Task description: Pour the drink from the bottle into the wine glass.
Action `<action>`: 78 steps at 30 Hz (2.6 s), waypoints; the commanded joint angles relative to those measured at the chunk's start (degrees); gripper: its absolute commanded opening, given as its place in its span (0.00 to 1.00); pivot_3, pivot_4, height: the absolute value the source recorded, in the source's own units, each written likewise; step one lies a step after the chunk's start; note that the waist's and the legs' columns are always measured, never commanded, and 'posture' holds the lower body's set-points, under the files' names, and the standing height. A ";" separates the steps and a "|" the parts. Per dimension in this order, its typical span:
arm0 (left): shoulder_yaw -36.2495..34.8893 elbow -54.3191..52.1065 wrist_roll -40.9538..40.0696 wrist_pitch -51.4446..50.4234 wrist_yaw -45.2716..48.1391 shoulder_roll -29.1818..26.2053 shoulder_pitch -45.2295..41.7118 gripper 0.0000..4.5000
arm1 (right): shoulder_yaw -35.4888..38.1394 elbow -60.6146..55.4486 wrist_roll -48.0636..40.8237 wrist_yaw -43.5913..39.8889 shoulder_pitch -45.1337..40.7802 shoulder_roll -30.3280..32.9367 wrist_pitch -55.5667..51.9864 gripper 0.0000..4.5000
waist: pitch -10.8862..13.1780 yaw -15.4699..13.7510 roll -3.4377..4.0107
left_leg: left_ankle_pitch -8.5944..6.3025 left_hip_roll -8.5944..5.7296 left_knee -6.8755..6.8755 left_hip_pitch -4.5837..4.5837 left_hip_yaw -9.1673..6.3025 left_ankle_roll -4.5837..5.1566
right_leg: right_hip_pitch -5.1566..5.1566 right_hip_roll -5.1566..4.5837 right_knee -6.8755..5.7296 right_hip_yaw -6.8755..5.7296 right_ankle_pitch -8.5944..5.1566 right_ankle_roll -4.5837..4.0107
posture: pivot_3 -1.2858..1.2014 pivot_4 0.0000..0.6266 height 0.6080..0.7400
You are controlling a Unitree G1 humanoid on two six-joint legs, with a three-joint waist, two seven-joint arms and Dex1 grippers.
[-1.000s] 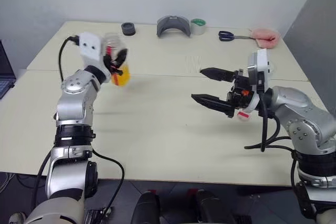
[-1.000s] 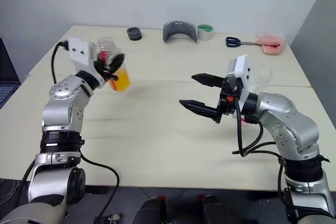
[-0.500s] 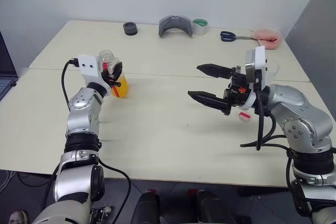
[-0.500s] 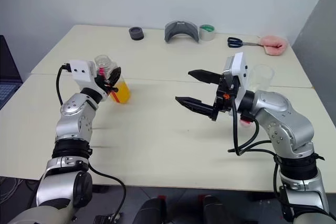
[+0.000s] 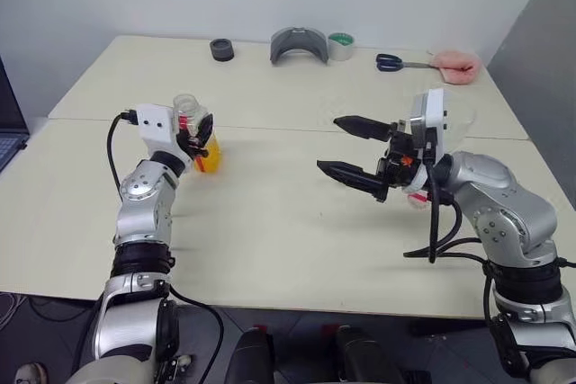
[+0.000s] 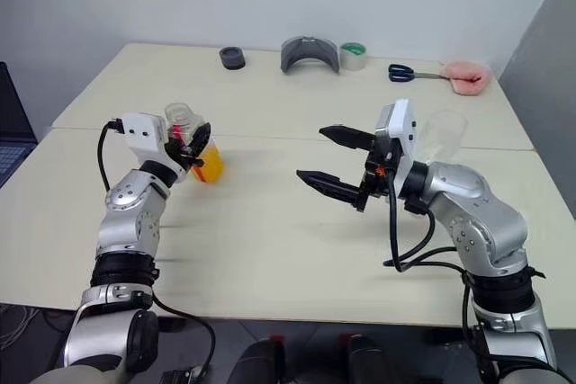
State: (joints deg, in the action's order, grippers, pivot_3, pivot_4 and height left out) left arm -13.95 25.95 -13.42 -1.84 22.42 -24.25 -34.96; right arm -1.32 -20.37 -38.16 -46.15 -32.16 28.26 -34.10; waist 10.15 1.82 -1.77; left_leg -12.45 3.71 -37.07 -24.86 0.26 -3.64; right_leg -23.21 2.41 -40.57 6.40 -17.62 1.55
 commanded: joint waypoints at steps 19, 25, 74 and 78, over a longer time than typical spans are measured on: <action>-1.89 -43.47 -4.63 -22.85 -9.90 3.65 29.18 1.00 | 2.47 -8.30 1.95 6.03 11.48 1.29 -0.31 1.00 | -0.05 0.07 -0.08 | 0.00 0.00 0.01 0.08 0.01 0.00 | 0.01 -0.08 -0.16 0.01 -0.01 -0.01 | 0.52 0.24 1.00; 3.89 -59.12 -11.15 -31.74 1.16 -3.72 33.51 1.00 | 4.34 -9.14 14.62 18.34 23.56 1.05 4.17 1.00 | -0.18 -0.15 -0.29 | 0.12 -0.06 0.01 0.07 -0.11 0.00 | 0.04 -0.10 -0.19 -0.09 -0.18 0.23 | 0.52 0.24 1.00; 6.04 -55.16 -30.70 -39.65 21.90 -17.36 13.91 1.00 | 9.86 32.52 27.31 32.45 3.68 -11.81 19.84 0.55 | -0.17 1.55 -0.19 | 0.19 -0.04 0.15 0.30 0.10 0.00 | 0.01 0.02 -0.35 0.19 -0.28 0.00 | 0.52 0.24 1.00; 6.17 -55.07 -30.27 -39.48 21.89 -17.00 13.85 1.00 | 9.88 33.05 27.48 32.13 3.25 -11.83 20.89 0.25 | -0.17 1.58 -0.19 | 0.19 -0.04 0.15 0.30 0.10 0.00 | 0.01 0.02 -0.35 0.19 -0.27 0.00 | 0.52 0.24 1.00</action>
State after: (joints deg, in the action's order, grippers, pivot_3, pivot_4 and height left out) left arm -7.55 -28.61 -43.83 -42.31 44.41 -41.25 -20.29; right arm 7.74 13.60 -10.31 -13.65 -27.71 16.21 -14.98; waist 9.98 3.40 -1.96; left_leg -12.27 3.67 -36.92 -24.56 0.36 -3.65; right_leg -23.20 2.43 -40.92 6.59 -17.89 1.54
